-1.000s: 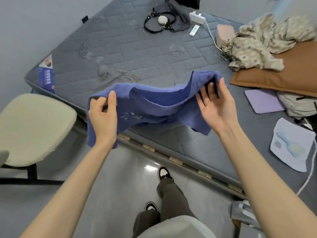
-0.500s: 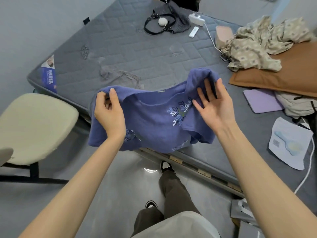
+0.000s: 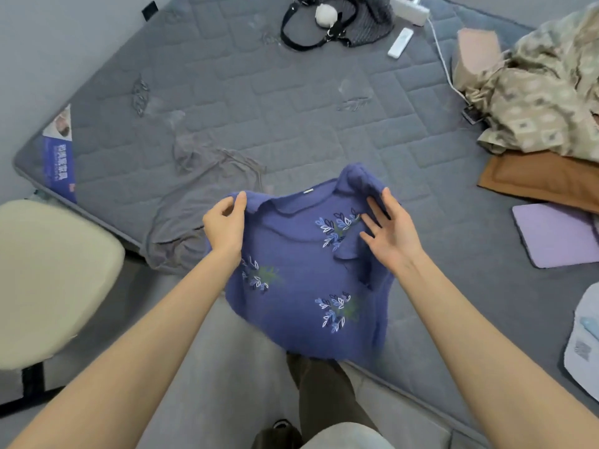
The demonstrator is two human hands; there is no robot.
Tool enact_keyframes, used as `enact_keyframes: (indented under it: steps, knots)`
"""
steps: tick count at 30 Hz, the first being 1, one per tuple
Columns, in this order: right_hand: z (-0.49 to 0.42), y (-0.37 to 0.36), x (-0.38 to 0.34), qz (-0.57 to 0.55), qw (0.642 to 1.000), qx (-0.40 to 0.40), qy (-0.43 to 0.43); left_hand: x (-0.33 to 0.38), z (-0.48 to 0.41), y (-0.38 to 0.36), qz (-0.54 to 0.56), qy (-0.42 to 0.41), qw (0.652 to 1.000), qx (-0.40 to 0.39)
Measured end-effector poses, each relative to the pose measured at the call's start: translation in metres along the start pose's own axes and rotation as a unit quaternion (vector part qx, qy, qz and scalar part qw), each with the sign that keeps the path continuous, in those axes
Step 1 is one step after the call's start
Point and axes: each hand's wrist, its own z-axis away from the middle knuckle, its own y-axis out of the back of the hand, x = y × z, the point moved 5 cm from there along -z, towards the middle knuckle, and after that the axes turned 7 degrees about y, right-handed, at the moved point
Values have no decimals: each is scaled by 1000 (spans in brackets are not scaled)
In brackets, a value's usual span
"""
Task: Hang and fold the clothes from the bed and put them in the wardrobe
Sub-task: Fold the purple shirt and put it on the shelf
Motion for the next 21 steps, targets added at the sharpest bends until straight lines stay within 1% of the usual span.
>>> enact_keyframes:
  steps: [2,3,6,9,10,11,13,15,16,17,18,19,21]
  knots:
    - [-44,-5,-1,25,999,19,-28,-8,-37,-23,30,80,996,-11]
    - [-65,-8,-3,36,998,27,-38,-12,-54,-33,40,104,994,-12]
    - [-124,-19,-11,40,997,46,-47,-9,-99,-65,56,132,989,-30]
    - [-172,-29,-12,39,997,45,-43,-9,-132,-99,54,172,976,-125]
    - [-183,-30,-7,59,996,44,-48,-13,-139,-106,36,178,973,-144]
    - [-191,-28,0,85,994,47,-54,-16,-143,-108,8,168,975,-145]
    - [-201,-22,19,136,987,45,-69,-26,-147,-101,-68,112,985,-110]
    - [-204,-18,41,180,980,26,-83,-49,-146,-88,-154,69,983,-72]
    - [-204,-17,51,202,976,10,-86,-65,-144,-79,-218,73,972,-45]
    - [-203,-17,61,221,971,-5,-86,-81,-141,-68,-284,97,954,-13]
    - [-203,-18,70,238,967,-16,-85,-95,-139,-58,-324,126,937,22]
    - [-202,-19,80,255,963,-24,-86,-106,-136,-49,-333,152,929,52]
    - [-202,-25,99,284,953,-45,-93,-125,-136,-36,-305,206,925,99]
